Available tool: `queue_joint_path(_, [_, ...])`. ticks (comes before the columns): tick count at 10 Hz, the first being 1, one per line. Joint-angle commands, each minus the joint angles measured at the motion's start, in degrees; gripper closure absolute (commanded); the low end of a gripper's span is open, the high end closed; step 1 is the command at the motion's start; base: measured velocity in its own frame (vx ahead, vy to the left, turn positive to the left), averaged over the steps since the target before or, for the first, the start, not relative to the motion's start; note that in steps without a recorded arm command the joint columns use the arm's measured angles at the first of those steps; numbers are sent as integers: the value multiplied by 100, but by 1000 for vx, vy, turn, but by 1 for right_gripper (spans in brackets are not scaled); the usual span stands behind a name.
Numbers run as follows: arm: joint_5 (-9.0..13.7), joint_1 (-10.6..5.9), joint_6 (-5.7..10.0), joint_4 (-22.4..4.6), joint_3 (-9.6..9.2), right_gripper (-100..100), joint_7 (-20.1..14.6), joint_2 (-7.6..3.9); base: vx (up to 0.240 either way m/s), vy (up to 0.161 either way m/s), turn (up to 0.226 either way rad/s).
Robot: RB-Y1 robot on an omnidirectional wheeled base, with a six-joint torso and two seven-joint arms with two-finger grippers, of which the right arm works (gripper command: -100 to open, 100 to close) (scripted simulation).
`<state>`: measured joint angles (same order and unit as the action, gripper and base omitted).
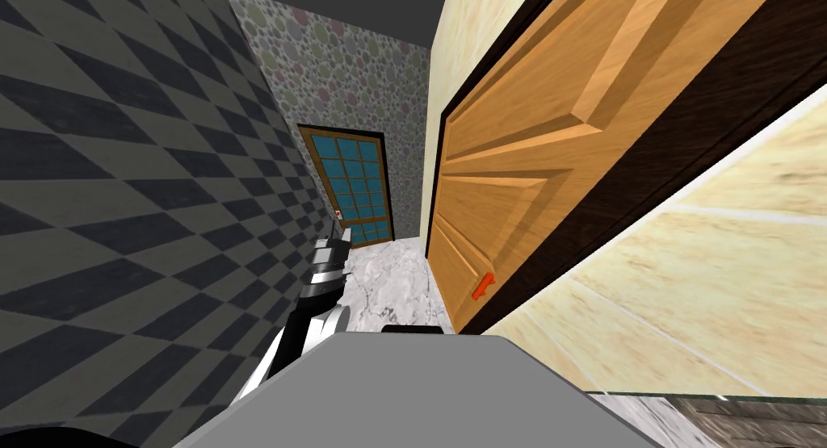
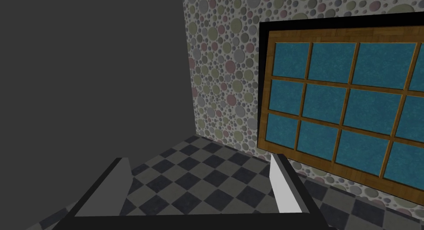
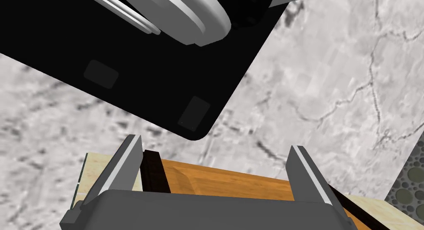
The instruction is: Push the door open
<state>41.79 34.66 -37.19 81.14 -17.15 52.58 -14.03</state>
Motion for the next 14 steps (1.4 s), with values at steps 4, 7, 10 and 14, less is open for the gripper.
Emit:
queue_joint_path(4, [333, -38, -392, -454, -96, -100, 393, -48, 161, -3, -51])
queue_joint_path(7, [549, -39, -670, -722, -158, -100, 644, -87, 176, 22, -49])
queue_joint_path(10, [808, -40, -1004, -1044, -232, -100, 944, -134, 171, -7, -59])
queue_joint_path(14, [1103, -45, -1382, -1409, -312, -100, 1285, -187, 172, -15, -48])
